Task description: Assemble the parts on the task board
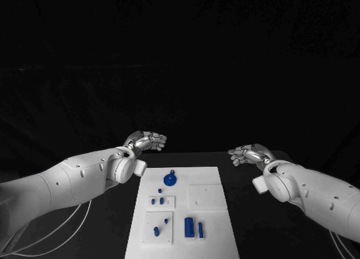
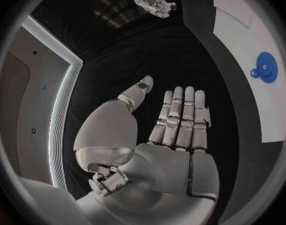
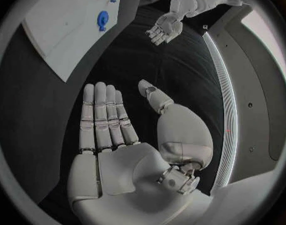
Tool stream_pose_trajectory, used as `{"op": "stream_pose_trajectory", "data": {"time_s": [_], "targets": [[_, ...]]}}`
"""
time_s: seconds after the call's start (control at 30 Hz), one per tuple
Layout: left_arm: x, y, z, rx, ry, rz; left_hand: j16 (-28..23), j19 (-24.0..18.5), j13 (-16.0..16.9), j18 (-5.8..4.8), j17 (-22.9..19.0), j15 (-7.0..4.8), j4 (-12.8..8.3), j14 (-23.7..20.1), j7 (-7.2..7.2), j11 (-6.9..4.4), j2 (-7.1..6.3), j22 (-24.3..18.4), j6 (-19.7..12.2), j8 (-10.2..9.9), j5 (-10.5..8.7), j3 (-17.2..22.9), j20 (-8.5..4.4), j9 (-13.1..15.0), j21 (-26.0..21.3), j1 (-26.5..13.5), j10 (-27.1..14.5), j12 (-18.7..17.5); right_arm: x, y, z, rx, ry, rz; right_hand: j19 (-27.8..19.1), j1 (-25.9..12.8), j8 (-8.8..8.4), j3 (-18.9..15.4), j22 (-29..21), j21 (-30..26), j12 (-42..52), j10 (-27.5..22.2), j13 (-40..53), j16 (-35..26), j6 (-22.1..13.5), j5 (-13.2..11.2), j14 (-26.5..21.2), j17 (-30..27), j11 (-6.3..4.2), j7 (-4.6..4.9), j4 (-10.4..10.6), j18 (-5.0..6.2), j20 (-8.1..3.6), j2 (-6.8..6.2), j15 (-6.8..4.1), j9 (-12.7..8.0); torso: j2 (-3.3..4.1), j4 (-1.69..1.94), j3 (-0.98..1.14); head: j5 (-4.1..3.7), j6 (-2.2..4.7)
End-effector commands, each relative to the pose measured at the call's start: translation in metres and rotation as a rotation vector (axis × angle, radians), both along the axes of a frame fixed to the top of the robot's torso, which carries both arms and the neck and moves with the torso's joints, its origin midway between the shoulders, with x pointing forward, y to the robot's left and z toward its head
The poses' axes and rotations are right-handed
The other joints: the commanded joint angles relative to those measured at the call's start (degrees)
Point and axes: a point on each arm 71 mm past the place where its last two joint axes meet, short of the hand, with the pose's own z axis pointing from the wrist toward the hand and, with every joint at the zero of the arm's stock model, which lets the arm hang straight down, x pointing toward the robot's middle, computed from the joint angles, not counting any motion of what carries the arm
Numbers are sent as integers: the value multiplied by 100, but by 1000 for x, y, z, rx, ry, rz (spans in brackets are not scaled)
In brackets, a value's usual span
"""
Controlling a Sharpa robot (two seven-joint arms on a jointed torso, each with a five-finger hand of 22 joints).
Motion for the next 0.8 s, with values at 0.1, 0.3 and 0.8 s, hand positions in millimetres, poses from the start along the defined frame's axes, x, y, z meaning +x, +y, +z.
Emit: {"op": "stream_pose_trajectory", "data": {"time_s": [0.1,0.3,0.8], "targets": [[3,3,1,-59,-10,6,-164,-189,-99,-154,-72,55,7,-242,-17,10,-52,-78,-166,-91,-22,-14,60,-30,-194,-114,-200,-10,6,-7,5,101,-48,4,-387,105,-12,-230,-362,-551,-802,154,-1049,-842,-130,29,-214,-567,123,-33,14,-123,212,92,242,-135,-106,16,56,28,124],[3,6,0,-22,-1,21,-2038,-3465,-756,-354,-2746,-834,1466,-4559,-863,-788,540,-2251,-4674,-1750,-305,-2877,-257,-2748,-2859,-5878,-2035,-371,7,-12,4,60,-32,-34,-3962,-4898,-1053,-3229,-5591,-2782,-2439,-5069,-3017,-3399,-4986,-1354,-4966,-3501,-751,-1018,1673,-1105,-790,501,-590,-3466,-90,16,47,17,118],[-43,-42,-13,-80,-36,87,-2038,-3465,-756,-354,-2746,-834,1466,-4559,-863,-788,540,-6957,-4674,-1750,-305,-2877,-257,-2748,-2859,-5878,-6049,-371,-29,10,11,216,-105,-100,-3962,-4898,-1053,-3229,-5591,-2782,-2439,-5069,-3017,-3399,-4986,-1354,-4966,-3501,-751,-1018,1673,-1105,-790,501,-590,-3466,-496,617,-82,-597,-226]]}}
